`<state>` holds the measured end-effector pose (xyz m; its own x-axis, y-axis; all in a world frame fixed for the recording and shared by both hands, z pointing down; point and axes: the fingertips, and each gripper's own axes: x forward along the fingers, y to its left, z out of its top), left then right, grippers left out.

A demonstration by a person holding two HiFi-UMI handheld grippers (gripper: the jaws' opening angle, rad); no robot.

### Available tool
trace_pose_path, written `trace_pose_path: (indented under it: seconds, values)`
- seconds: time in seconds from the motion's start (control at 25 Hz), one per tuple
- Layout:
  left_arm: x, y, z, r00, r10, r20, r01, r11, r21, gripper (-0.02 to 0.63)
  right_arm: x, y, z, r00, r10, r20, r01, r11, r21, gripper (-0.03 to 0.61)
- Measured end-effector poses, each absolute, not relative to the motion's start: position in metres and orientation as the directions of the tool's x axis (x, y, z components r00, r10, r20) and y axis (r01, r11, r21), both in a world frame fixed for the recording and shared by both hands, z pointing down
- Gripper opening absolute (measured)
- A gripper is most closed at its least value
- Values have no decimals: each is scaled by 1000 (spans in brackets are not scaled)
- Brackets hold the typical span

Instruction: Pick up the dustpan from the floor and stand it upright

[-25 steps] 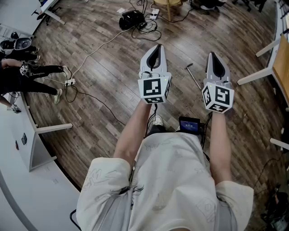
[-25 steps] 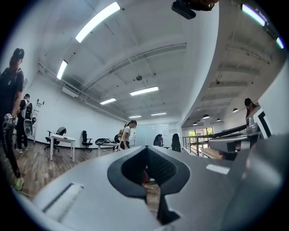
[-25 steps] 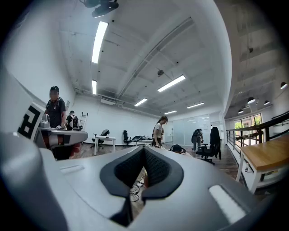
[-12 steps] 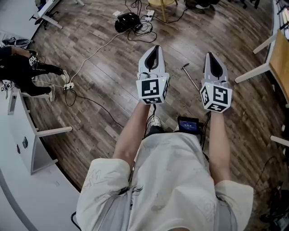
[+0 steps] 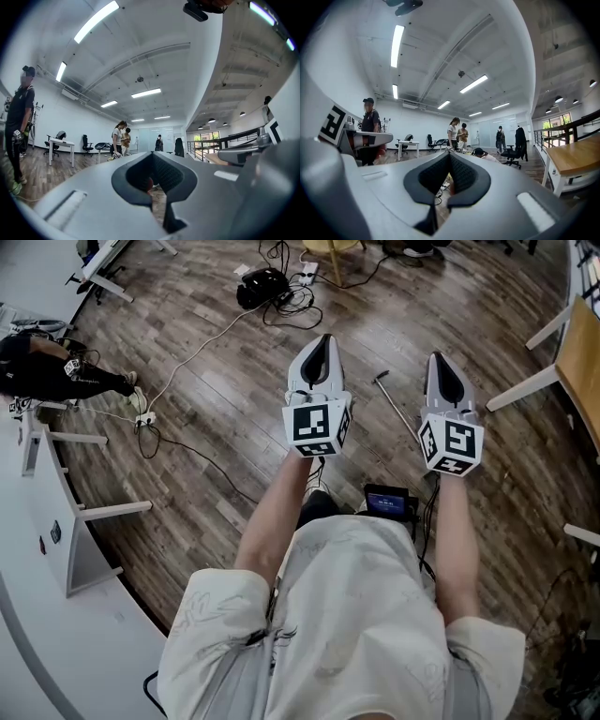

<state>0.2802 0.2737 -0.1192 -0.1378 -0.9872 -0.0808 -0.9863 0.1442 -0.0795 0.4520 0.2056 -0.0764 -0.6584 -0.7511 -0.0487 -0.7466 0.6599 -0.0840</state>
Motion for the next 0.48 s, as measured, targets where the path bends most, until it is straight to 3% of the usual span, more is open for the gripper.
trace_pose_path:
  seconds: [0.16, 0.48]
  values:
    - [295, 262, -124, -132, -989, -65, -988, 136, -71, 20, 468, 194, -75, -654, -756, -23, -751, 652, -100, 6]
    - [178, 211, -68, -107, -992, -68, -992, 111, -54, 20, 358, 148, -20, -630, -777, 1, -774, 628, -81, 6]
